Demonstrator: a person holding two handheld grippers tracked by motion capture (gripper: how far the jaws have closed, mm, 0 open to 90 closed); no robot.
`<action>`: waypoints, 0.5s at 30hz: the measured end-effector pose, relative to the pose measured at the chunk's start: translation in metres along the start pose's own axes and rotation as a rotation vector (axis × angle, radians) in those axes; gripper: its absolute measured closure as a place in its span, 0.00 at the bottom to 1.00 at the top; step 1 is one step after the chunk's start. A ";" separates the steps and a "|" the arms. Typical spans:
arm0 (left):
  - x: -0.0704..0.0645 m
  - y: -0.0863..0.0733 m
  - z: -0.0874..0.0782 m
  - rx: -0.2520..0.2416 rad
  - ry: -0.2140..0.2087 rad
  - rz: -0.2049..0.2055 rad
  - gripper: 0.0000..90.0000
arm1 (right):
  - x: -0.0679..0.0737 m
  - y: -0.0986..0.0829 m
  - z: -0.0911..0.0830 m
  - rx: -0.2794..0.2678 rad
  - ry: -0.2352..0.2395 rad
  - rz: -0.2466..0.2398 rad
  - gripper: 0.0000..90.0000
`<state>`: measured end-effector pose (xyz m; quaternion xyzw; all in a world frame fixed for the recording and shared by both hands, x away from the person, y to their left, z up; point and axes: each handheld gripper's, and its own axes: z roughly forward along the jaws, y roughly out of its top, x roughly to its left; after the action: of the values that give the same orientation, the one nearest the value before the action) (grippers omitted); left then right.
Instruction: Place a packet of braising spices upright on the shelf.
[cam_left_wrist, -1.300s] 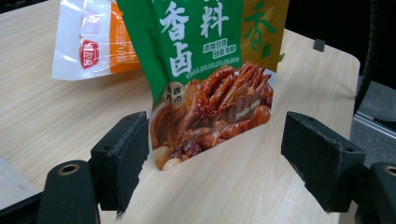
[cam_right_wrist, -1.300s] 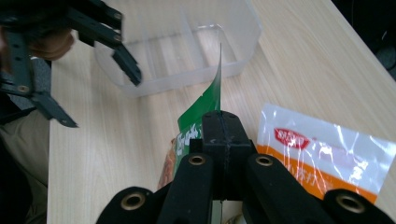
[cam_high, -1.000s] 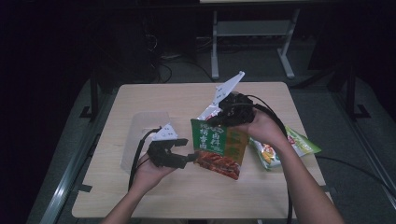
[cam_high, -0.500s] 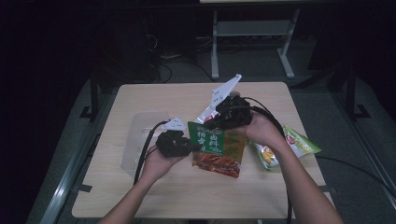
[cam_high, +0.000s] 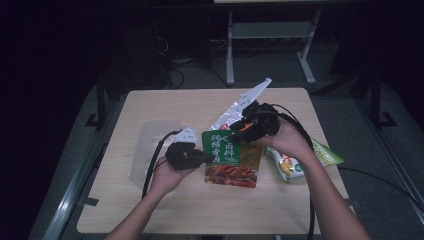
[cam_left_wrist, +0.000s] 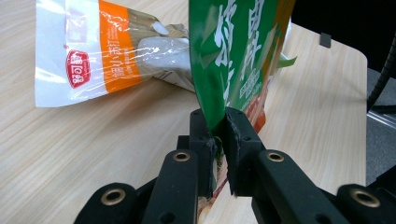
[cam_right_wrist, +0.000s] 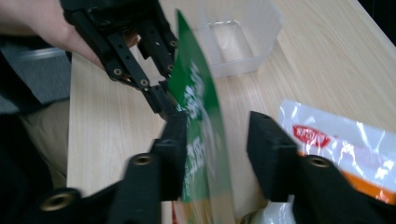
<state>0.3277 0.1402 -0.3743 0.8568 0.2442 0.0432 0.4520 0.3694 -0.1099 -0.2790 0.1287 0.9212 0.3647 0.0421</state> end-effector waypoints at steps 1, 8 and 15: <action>0.000 -0.001 -0.001 -0.003 0.001 0.003 0.91 | 0.000 -0.009 -0.006 -0.041 -0.007 0.060 0.47; -0.001 -0.002 -0.001 -0.003 0.003 -0.007 0.91 | 0.003 -0.047 -0.017 -0.108 -0.032 0.139 0.39; -0.001 -0.002 -0.001 0.003 0.007 0.007 0.91 | 0.007 -0.076 -0.015 -0.133 -0.027 0.199 0.38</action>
<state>0.3256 0.1416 -0.3748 0.8583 0.2428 0.0476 0.4496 0.3449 -0.1708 -0.3200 0.2213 0.8770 0.4258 0.0263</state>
